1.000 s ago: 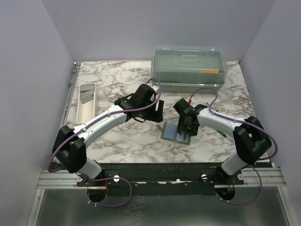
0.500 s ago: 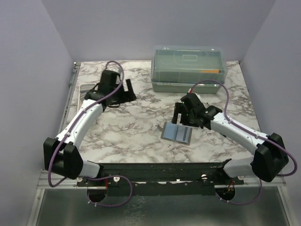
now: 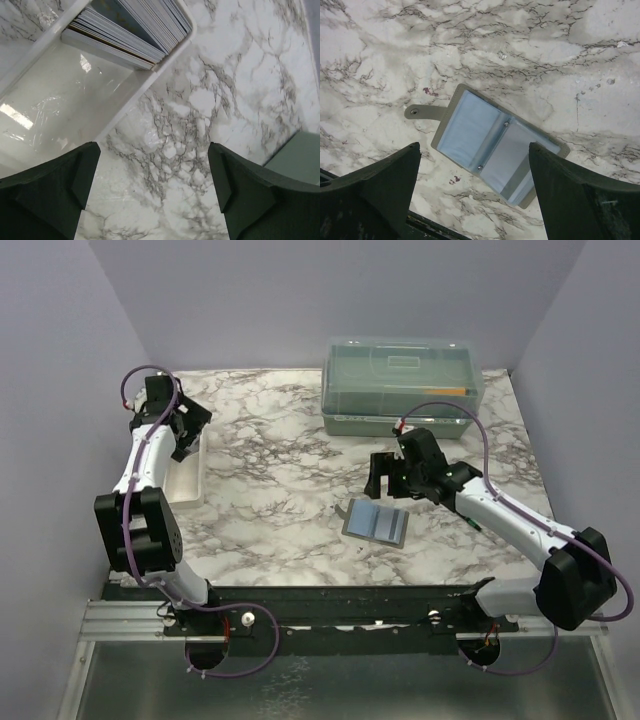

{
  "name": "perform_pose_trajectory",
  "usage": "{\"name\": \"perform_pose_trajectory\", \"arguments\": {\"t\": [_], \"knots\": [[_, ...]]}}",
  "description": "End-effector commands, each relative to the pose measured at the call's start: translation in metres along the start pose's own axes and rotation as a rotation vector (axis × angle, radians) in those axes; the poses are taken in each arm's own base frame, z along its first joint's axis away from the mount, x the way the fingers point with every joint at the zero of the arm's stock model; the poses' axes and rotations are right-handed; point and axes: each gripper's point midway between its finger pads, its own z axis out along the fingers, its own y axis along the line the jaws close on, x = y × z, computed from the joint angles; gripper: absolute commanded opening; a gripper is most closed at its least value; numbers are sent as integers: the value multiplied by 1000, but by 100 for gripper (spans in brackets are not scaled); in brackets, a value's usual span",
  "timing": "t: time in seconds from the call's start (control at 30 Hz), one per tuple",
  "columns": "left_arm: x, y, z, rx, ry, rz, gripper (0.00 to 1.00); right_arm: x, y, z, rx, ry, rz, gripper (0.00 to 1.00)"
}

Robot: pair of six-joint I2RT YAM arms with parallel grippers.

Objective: Put the credit cards into the card holder
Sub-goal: Pick up the credit card from the storage box.

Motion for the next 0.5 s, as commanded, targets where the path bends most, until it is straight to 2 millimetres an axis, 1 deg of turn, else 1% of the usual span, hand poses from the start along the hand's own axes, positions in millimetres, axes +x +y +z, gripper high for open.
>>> {"name": "perform_pose_trajectory", "arguments": {"t": [0.0, 0.1, 0.27, 0.33, 0.47], "knots": [[-32, 8, 17, -133, -145, -355, 99, -1, 8, -5, -76, -21, -48, 92], [-40, 13, 31, -161, -176, -493, 99, 0, 6, -6, -76, -28, -45, 92], [-36, 28, 51, -184, -215, -701, 99, 1, 4, -7, -69, -30, -42, 92], [-35, 33, 61, -189, -225, -737, 99, 1, 3, -7, -66, -32, -45, 92], [-34, 35, 83, -171, -220, -755, 99, 1, 2, -6, -58, -32, -47, 92]]}}
